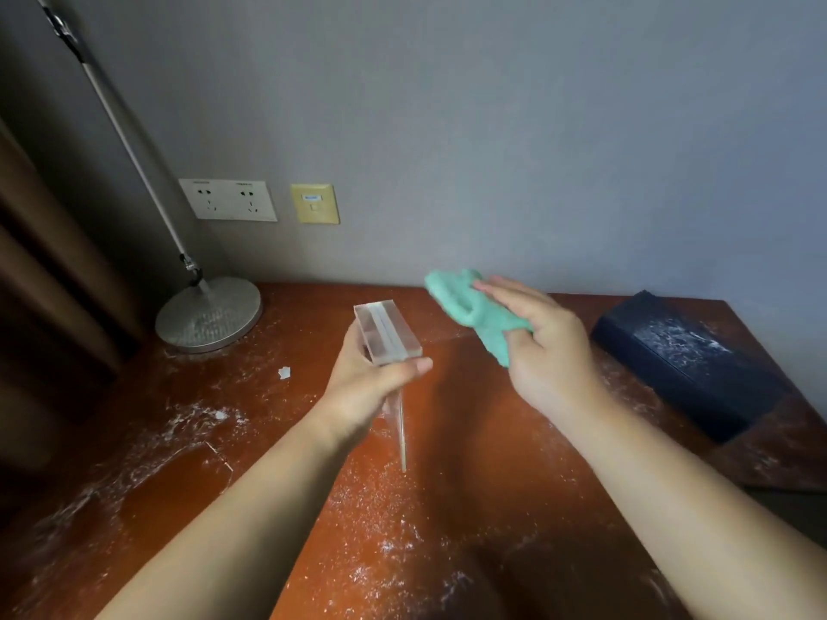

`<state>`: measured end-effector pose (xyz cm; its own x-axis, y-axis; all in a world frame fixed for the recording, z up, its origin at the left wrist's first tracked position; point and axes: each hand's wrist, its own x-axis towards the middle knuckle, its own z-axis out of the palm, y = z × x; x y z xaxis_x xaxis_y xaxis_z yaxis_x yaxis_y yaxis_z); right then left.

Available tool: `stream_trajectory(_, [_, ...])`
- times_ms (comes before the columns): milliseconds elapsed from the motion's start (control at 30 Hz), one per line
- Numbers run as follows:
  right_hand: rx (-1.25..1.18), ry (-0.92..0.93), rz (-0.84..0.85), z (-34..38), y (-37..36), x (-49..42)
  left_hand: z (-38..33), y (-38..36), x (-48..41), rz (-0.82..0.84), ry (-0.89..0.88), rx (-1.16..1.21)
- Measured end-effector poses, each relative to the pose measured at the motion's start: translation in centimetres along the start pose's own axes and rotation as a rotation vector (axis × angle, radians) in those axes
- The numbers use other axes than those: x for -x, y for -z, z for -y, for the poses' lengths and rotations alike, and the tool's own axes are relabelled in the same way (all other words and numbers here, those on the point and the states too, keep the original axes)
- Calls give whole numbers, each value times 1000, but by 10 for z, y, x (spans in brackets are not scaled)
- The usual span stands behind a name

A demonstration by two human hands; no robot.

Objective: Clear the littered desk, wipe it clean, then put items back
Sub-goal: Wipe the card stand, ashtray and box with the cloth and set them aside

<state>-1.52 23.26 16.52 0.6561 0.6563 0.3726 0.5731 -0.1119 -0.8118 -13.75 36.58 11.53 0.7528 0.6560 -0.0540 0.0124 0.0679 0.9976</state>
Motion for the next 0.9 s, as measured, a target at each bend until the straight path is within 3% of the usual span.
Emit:
stream_trajectory(100, [-8, 290, 159, 22, -2, 13, 2, -1, 3, 100, -116, -18])
stream_trajectory(233, [213, 437, 323, 17, -21, 29, 2, 3, 25, 58, 35, -276])
stream_trajectory(300, [326, 499, 333, 15, -25, 30, 3, 3, 28, 54, -5, -360])
stream_trajectory(467, [165, 209, 351, 12, -26, 9, -2, -10, 23, 219, -257, -303])
stream_trajectory(567, [125, -94, 348, 3, -29, -9, -5, -11, 30, 199, -251, -289])
stream_trajectory(633, [266, -297, 308, -6, -25, -19, 1, -10, 32, 173, -228, -297])
stream_trajectory(733, [266, -373, 128, -9, -11, -23, -3, -4, 27, 111, -217, -308])
stream_trajectory(767, [181, -333, 75, -4, -9, -21, -1, -1, 23, 104, -220, -321])
stream_trajectory(833, [127, -82, 11, 14, -12, -5, -2, 7, 20, 122, -162, -390])
stream_trajectory(900, [86, 219, 88, 27, -23, 19, 8, -6, 21, 45, -83, -497])
